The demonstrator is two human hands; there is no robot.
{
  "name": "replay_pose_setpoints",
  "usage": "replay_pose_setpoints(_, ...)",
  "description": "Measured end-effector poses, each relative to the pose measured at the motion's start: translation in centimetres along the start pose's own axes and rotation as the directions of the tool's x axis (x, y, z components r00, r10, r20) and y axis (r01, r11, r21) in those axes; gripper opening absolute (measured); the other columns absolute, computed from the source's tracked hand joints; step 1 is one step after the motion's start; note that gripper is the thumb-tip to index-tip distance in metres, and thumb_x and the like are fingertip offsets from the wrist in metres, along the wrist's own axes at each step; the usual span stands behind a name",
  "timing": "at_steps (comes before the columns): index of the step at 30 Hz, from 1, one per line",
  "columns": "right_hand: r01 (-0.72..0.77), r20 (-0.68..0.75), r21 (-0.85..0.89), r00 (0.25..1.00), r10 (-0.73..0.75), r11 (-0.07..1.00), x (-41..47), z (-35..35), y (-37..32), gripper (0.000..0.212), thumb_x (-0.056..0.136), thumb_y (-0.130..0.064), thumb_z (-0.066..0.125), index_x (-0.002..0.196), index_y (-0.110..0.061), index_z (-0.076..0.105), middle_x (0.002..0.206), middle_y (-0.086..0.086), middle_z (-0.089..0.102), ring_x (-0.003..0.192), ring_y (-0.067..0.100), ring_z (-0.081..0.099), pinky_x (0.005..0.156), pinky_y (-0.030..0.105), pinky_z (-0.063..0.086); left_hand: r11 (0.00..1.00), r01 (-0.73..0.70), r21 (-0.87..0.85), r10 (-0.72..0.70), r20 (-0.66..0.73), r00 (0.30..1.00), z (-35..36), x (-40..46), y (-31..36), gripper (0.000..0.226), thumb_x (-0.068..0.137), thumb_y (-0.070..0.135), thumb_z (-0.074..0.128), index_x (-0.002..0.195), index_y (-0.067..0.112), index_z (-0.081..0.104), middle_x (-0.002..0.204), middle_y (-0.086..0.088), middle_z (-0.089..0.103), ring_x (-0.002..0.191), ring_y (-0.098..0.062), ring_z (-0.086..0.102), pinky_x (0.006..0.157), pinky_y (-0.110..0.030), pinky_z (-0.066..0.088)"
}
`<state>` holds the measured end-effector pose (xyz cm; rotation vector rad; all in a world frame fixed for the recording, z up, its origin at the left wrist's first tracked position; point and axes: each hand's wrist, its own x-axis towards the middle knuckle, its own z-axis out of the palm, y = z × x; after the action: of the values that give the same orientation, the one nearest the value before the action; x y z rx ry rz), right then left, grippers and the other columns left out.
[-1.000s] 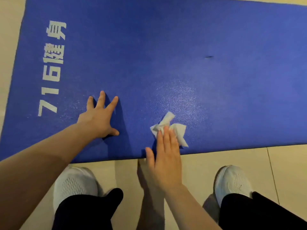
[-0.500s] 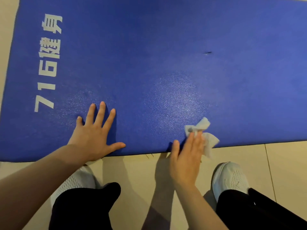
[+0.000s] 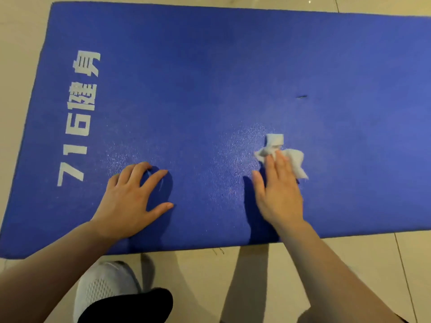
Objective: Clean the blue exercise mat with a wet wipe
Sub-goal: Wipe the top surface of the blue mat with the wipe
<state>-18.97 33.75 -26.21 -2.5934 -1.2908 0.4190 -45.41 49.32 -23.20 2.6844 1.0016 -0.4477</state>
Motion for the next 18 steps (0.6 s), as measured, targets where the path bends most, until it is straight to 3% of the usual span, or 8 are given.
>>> replay_pose_setpoints(3,-0.126,0.027,-0.009,0.992,0.126,0.992,1.8,-0.6,0.0,0.079,0.096,-0.065,0.015,0.155,-0.011,0.02,0.164,0.004,0.009,0.151,0.02,-0.001,0.121,0.033,0.001,1.0,-0.002,-0.018,0.001,-0.051,0.999,0.0,1.6,-0.1,0.082,0.082,0.076,0.033,0.141,0.021,0.047,0.142,-0.014,0.044,0.126,-0.037,0.042,0.095,-0.063,0.042)
replay_pose_setpoints(6,0.142,0.045,0.008,0.989,-0.143,0.99,1.7,0.6,-4.1,0.08,0.093,-0.061,0.019,0.152,-0.008,0.03,0.161,0.008,0.021,0.15,0.025,0.01,0.122,0.033,0.003,0.999,0.026,-0.044,-0.029,-0.075,0.997,-0.2,3.3,-0.1,0.08,0.084,0.074,0.031,0.145,0.023,0.041,0.147,-0.014,0.041,0.132,-0.038,0.039,0.099,-0.067,0.035)
replay_pose_setpoints(8,0.334,0.073,0.04,0.939,-0.336,0.942,1.6,2.2,-7.1,0.072,0.095,-0.054,0.025,0.149,-0.007,0.037,0.159,0.01,0.028,0.148,0.027,0.019,0.122,0.036,0.009,0.991,0.088,-0.103,-0.098,-0.091,0.991,-0.3,4.4,-0.2,0.077,0.087,0.071,0.027,0.146,0.024,0.041,0.148,-0.013,0.04,0.134,-0.037,0.038,0.1,-0.067,0.033)
replay_pose_setpoints(12,0.45,0.146,0.076,0.878,-0.456,0.89,4.3,2.9,-9.2,0.071,0.097,-0.055,0.018,0.148,-0.011,0.039,0.159,0.004,0.026,0.149,0.021,0.02,0.121,0.041,0.018,0.971,0.155,-0.183,-0.184,-0.15,0.971,-0.8,6.2,-0.7,0.07,0.09,0.064,0.026,0.146,0.024,0.042,0.149,-0.012,0.039,0.136,-0.035,0.036,0.104,-0.066,0.027)
replay_pose_setpoints(15,0.368,0.123,0.065,0.92,-0.373,0.928,7.5,1.7,-6.7,0.078,0.092,-0.064,0.014,0.151,-0.017,0.034,0.161,0.001,0.023,0.15,0.02,0.015,0.122,0.033,0.007,0.968,0.174,-0.181,-0.209,-0.195,0.958,-1.3,7.5,-1.7,0.067,0.092,0.058,0.026,0.146,0.023,0.042,0.151,-0.013,0.037,0.139,-0.036,0.031,0.107,-0.067,0.021)
replay_pose_setpoints(18,0.002,-0.026,0.1,1.0,0.001,0.995,10.5,0.0,-3.2,0.079,0.091,-0.064,0.014,0.15,-0.016,0.032,0.161,0.001,0.022,0.148,0.023,0.013,0.122,0.037,0.008,0.937,0.251,-0.243,-0.307,-0.226,0.925,-2.2,9.3,-2.5,0.069,0.091,0.062,0.024,0.15,0.027,0.035,0.157,-0.009,0.027,0.146,-0.032,0.02,0.113,-0.063,0.012)
